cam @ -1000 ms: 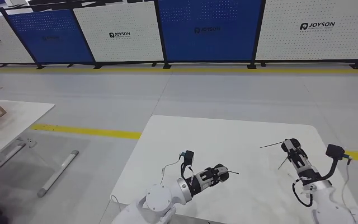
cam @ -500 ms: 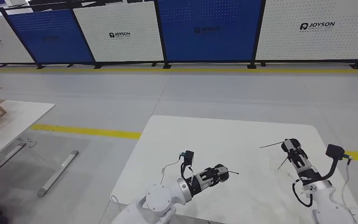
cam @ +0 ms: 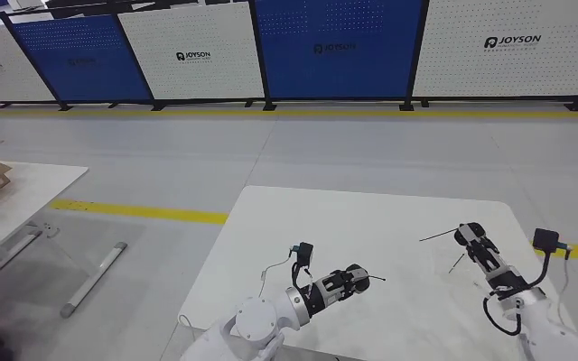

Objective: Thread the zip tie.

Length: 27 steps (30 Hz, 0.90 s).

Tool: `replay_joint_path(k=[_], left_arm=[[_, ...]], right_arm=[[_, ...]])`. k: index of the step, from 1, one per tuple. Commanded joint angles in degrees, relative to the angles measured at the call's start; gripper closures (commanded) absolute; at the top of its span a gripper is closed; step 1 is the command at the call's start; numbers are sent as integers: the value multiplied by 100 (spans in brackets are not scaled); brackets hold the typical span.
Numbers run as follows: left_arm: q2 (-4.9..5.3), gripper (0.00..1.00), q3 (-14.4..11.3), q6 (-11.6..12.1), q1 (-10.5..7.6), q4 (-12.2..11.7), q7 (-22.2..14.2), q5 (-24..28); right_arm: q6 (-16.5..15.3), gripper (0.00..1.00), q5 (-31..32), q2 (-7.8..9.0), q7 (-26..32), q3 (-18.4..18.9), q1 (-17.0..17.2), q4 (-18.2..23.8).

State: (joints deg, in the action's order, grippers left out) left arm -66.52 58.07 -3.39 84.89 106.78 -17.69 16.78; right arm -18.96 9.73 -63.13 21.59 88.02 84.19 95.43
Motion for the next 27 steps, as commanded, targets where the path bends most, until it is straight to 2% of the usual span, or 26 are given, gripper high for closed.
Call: replay_joint_path(k=[1, 3, 8, 27], left_arm=[[0, 100, 0, 0, 0, 0, 0, 0], [0, 100, 0, 0, 0, 0, 0, 0], [0, 100, 0, 0, 0, 0, 0, 0], [0, 100, 0, 0, 0, 0, 0, 0]], right_arm=[[-52, 100, -230, 29, 470, 91, -55, -51], [-52, 100, -358, 55, 802, 145, -110, -71], [-52, 100, -440, 86, 1114, 164, -210, -190], [-52, 100, -421, 88, 1117, 164, -219, -199]])
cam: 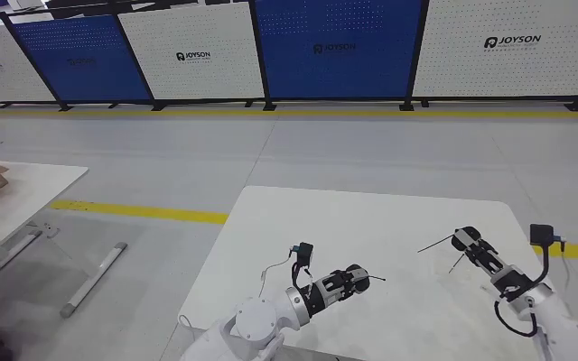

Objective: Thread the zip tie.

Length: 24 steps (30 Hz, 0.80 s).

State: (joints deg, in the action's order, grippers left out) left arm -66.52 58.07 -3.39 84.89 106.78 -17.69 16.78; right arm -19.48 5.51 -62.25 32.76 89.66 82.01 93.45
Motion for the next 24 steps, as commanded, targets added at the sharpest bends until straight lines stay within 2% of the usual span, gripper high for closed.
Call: replay_joint_path(k=[1, 6, 14, 17, 22, 24], left_arm=[[0, 100, 0, 0, 0, 0, 0, 0], [0, 100, 0, 0, 0, 0, 0, 0], [0, 100, 0, 0, 0, 0, 0, 0], [0, 100, 0, 0, 0, 0, 0, 0], [0, 100, 0, 0, 0, 0, 0, 0], [0, 100, 0, 0, 0, 0, 0, 0]], right_arm=[[0, 100, 0, 0, 0, 0, 0, 0], [0, 100, -30, -5, -25, -32, 11, 33], [0, 100, -118, 40, 389, -84, -184, 250], [0, 100, -90, 51, 508, -218, -329, 322], [0, 100, 202, 39, 333, -673, -605, 73], [0, 100, 202, 39, 333, -673, -605, 73]])
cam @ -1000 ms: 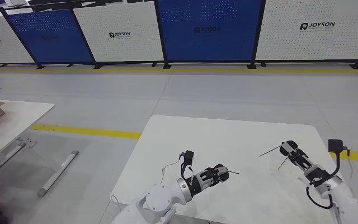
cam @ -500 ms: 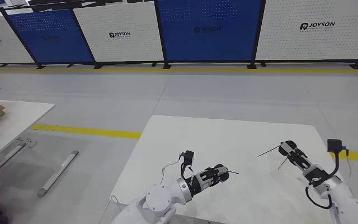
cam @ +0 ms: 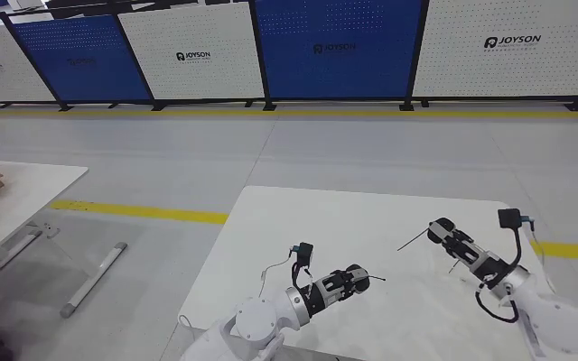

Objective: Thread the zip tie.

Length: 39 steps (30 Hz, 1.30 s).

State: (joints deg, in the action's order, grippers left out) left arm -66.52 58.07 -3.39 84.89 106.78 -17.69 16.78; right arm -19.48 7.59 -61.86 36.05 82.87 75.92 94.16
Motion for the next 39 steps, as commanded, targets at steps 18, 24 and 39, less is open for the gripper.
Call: replay_joint_path(k=[18, 24, 39], left_arm=[[-131, 100, -330, 315, -30, -110, 1757, -913], [-241, 100, -649, 232, -183, -346, 2526, -1408], [-278, 100, -697, 92, -259, -436, 2424, -1443]], right_arm=[[268, 100, 452, -71, -1064, -274, 455, 447], [412, 100, 617, -109, -1452, -419, 580, 535], [478, 100, 598, -149, -1299, -659, 437, 461]])
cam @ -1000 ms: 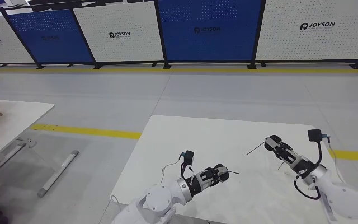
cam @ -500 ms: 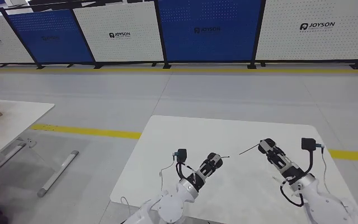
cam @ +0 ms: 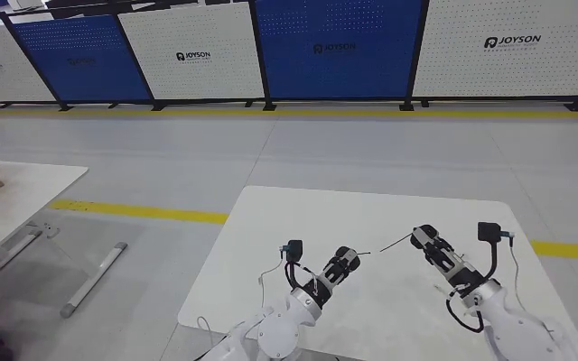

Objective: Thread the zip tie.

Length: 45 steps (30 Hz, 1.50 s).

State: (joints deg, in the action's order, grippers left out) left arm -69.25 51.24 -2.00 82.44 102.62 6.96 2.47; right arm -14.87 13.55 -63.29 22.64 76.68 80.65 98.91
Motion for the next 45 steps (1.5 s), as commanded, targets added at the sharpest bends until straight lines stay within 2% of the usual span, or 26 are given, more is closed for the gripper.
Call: replay_joint_path(k=[1, 29, 45], left_arm=[[-6, 100, -14, -48, -15, -20, -41, -12], [-6, 100, -14, -48, -15, -20, -41, -12], [-6, 100, -14, -48, -15, -20, -41, -12]], right_arm=[[37, 100, 6, -10, 99, -75, -71, -27], [11, 100, 131, -71, -55, -254, -149, -85], [-75, 100, 63, -73, 91, -163, -103, -57]])
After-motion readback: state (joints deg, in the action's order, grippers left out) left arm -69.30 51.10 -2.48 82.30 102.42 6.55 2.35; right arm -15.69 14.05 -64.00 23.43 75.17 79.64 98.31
